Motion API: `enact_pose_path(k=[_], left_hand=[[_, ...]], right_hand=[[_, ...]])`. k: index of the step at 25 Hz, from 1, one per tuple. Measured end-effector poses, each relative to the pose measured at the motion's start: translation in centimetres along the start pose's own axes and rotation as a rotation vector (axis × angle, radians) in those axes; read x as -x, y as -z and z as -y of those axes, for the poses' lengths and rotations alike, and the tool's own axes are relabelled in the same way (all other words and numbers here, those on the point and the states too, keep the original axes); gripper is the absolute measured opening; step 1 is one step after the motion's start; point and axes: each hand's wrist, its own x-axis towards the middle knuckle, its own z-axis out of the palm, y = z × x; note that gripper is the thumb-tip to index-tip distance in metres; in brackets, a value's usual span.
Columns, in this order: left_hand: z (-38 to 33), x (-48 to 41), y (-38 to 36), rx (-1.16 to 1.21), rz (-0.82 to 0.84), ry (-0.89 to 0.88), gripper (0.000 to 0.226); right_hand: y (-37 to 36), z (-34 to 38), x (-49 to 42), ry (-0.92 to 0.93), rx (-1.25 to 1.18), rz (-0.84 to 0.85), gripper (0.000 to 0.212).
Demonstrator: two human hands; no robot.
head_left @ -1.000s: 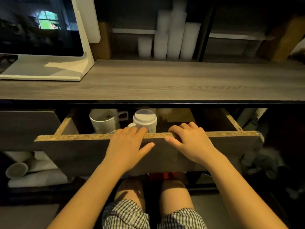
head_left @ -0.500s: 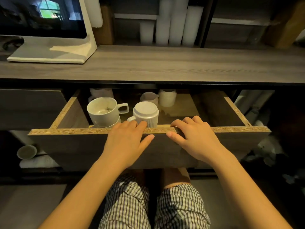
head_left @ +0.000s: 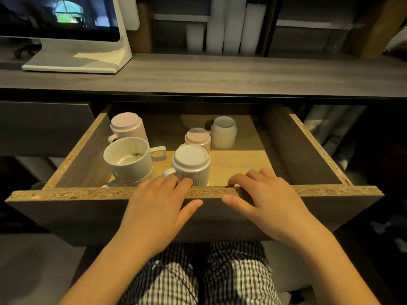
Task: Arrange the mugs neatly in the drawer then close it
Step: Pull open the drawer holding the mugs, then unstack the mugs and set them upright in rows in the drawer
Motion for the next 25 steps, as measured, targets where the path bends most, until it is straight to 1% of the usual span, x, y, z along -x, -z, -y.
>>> enact_pose_path(k=[5, 7, 10, 11, 14, 18, 21, 25], left_hand=[[-0.8, 2.3, 0.7, -0.003, 0.014, -0.008, 0.052], [-0.8, 2.8, 1.0, 0.037, 0.019, -0.004, 0.054], [-0.7, 2.6, 2.2, 0.142, 0.052, -0.003, 0.064], [-0.4, 2.3, 2.4, 0.170, 0.073, -0.010, 0.064], [0.2, 1.0, 3.9, 0.221, 0.161, -0.020, 0.052], [1.8, -1.8, 5.3, 0.183, 0.178, -0.004, 0.040], [3.8, -4.4, 6.3, 0.141, 0.194, 0.005, 0.040], [7.8, -8.3, 6.3, 0.009, 0.194, 0.019, 0.040]], right_hand=[[0.0, 0.5, 2.1, 0.016, 0.004, 0.025, 0.051], [0.2, 0.6, 2.4, 0.026, -0.006, 0.042, 0.051], [0.8, 0.8, 2.4, 0.035, -0.026, 0.094, 0.051], [1.1, 0.9, 2.1, 0.033, -0.036, 0.107, 0.051], [2.3, 1.5, 0.5, 0.048, -0.046, 0.106, 0.045], [3.5, 2.2, -3.1, 0.073, -0.066, 0.107, 0.035], [4.5, 2.2, -6.7, 0.084, -0.046, 0.111, 0.033], [4.5, 2.3, -11.8, 0.111, -0.008, 0.155, 0.032]])
